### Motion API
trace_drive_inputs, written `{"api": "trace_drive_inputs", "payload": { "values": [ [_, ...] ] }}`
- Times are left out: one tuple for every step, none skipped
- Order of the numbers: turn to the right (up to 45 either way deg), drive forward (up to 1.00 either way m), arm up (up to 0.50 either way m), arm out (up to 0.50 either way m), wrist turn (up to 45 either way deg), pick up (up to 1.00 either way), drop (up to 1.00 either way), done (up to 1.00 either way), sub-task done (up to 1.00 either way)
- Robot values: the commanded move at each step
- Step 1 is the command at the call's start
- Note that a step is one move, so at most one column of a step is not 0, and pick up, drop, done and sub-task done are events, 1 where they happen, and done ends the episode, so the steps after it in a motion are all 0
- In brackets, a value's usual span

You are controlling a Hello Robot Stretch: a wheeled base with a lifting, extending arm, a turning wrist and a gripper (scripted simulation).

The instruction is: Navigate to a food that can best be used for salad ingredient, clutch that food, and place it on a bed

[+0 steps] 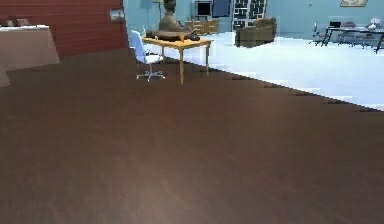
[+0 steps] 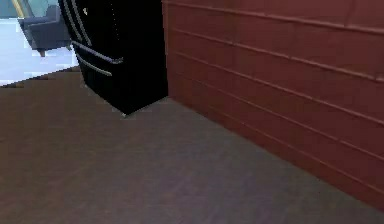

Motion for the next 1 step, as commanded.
{"api": "trace_drive_inputs", "payload": {
  "values": [
    [0.0, 0.35, 0.00, 0.00, 0.0, 0.00, 0.00, 0.00, 0.00]
  ]
}}
